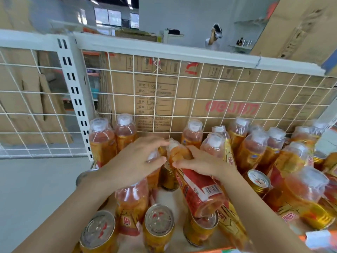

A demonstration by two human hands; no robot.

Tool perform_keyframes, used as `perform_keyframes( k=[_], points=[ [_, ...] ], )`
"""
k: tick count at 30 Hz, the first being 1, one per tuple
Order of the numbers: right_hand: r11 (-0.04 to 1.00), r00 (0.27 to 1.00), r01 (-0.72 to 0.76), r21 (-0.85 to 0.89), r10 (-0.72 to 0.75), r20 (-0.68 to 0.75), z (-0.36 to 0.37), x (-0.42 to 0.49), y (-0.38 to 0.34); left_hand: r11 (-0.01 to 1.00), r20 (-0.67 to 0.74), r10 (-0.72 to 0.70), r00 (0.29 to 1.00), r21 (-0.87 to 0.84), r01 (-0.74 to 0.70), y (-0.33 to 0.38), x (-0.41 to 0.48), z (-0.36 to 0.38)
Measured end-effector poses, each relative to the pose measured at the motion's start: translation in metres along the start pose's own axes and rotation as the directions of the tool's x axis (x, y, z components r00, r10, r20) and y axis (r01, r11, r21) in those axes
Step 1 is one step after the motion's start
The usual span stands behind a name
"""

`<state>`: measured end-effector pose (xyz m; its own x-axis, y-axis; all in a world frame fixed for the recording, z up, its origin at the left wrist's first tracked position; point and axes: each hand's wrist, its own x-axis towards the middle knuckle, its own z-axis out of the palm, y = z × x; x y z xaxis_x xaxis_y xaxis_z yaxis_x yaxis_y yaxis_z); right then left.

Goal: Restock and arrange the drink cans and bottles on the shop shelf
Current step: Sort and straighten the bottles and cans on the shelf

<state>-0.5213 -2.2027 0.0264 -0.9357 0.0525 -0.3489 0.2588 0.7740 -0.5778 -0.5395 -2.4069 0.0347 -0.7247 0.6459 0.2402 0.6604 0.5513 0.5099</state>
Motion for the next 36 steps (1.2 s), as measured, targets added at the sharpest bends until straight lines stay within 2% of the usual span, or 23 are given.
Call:
perform_keyframes(
  k=[6,11,15,19,21,23,29,36],
  points=[
    [0.988,0.994,0.082,0.133,-0.071,-0.084,0.006,0.001,0.01,0.979,0.103,-0.084,0.991,0.195,0.062,0.006,0.002,0.001],
    [0.939,0.951,0.247,0.24,-0.187,-0.247,0.005,-0.012,0.012,0.972,0.132,-0.099,0.986,0.225,0.067,0.011,0.001,-0.001],
    [0.799,0.863,0.444,0.406,-0.26,-0.433,0.005,-0.031,0.007,0.973,0.12,-0.11,0.987,0.214,0.082,0.011,0.0,-0.002],
    [0.678,0.732,0.612,0.407,-0.291,-0.616,0.007,-0.038,0.008,0.975,0.11,-0.103,0.989,0.206,0.078,0.011,0.001,-0.001],
    [0.666,0.697,0.641,0.382,-0.297,-0.653,0.014,-0.036,0.012,0.978,0.101,-0.096,0.99,0.194,0.075,0.011,0.001,-0.001],
    [0.685,0.701,0.628,0.369,-0.293,-0.65,0.023,-0.035,0.016,0.979,0.097,-0.082,0.992,0.196,0.062,0.011,0.0,-0.001],
    [0.728,0.788,0.549,0.411,-0.287,-0.545,0.045,-0.033,0.031,0.979,0.097,-0.069,0.993,0.196,0.049,0.012,-0.001,-0.003],
    [0.81,0.858,0.461,0.362,-0.302,-0.415,0.06,-0.025,0.044,0.978,0.116,-0.065,0.991,0.205,0.04,0.009,0.0,-0.002]
  ],
)
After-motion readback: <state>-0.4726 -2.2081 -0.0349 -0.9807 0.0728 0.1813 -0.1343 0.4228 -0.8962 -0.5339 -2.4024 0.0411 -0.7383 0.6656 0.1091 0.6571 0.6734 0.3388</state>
